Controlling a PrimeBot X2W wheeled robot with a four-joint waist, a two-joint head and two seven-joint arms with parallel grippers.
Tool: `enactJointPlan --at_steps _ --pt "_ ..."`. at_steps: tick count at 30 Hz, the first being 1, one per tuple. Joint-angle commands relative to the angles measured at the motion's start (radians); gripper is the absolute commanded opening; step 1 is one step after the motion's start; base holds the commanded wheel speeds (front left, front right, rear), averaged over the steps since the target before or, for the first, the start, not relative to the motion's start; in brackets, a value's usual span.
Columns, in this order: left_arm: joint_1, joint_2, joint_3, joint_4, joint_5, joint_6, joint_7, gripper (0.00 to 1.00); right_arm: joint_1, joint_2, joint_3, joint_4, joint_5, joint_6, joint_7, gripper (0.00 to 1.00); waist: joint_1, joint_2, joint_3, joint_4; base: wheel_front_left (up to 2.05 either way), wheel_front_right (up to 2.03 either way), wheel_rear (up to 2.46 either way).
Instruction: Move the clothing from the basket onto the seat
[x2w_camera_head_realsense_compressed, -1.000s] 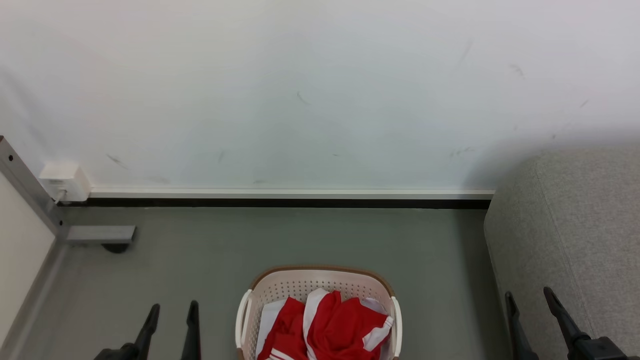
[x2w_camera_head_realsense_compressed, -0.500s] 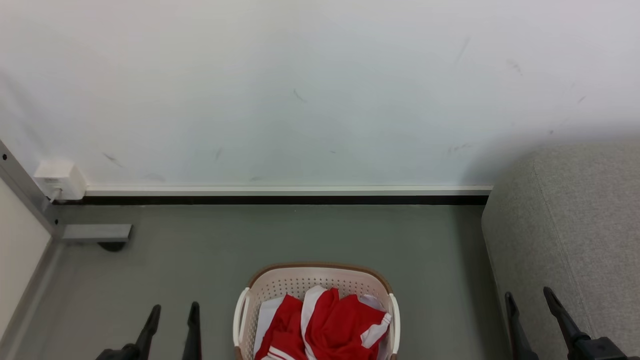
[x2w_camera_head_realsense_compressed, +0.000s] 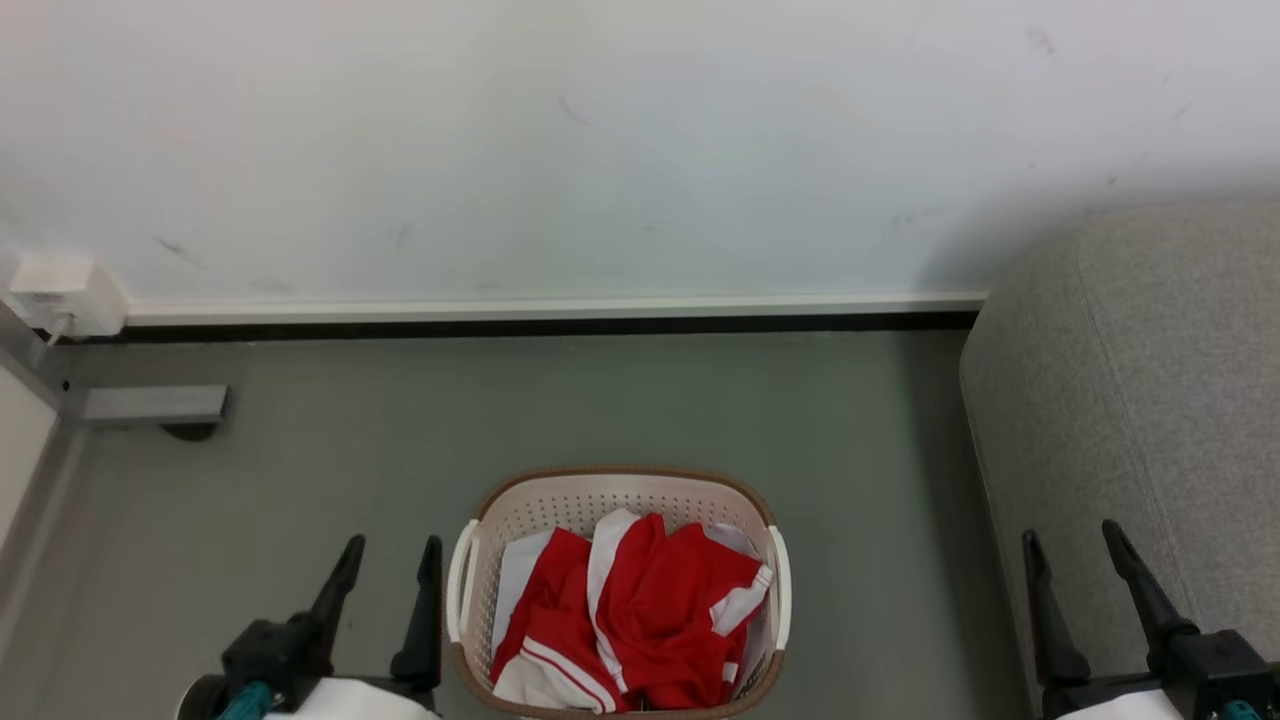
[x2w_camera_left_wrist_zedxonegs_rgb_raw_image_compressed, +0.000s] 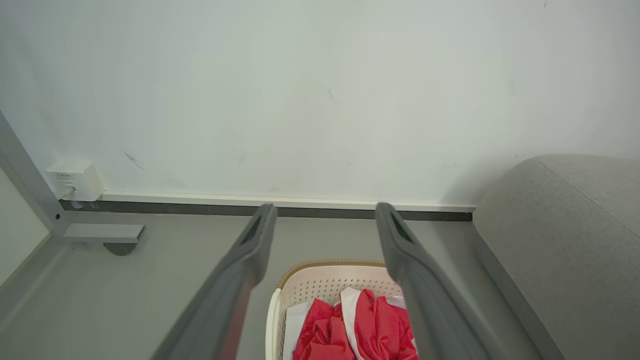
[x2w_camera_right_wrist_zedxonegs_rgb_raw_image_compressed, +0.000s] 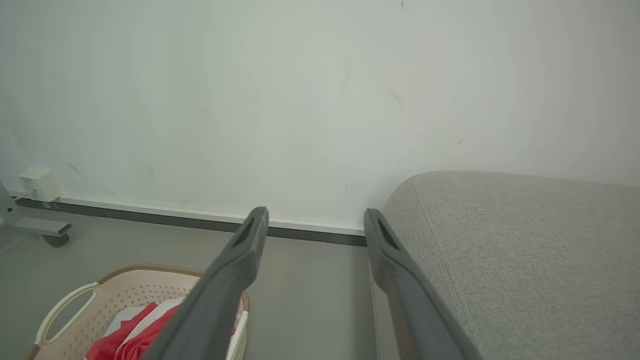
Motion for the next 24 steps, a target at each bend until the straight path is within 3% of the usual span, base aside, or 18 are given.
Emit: enactJointPlan --at_steps 1,10,24 --pt "-0.04 0.01 -0.015 0.02 0.019 -0.006 -0.001 1.0 -0.027 -0.005 -0.008 -0.01 -0.005 -0.002 -0.004 1.0 0.0 -0.0001 0.06 -0.018 0.0 0.0 0.0" --pt "-0.241 0.042 -0.143 0.189 0.067 -0.017 0.025 1.0 -0.125 -0.005 -0.01 -0.034 0.006 -0.002 -0.004 1.0 0.0 -0.0001 0.223 -0.052 0.0 0.0 0.0" --pt "-0.574 0.046 -0.33 0.471 0.074 -0.018 0.236 1.0 -0.272 -0.005 0.015 -0.079 0.018 -0.002 -0.004 1.0 0.0 -0.0001 0.455 -0.12 0.0 0.0 0.0"
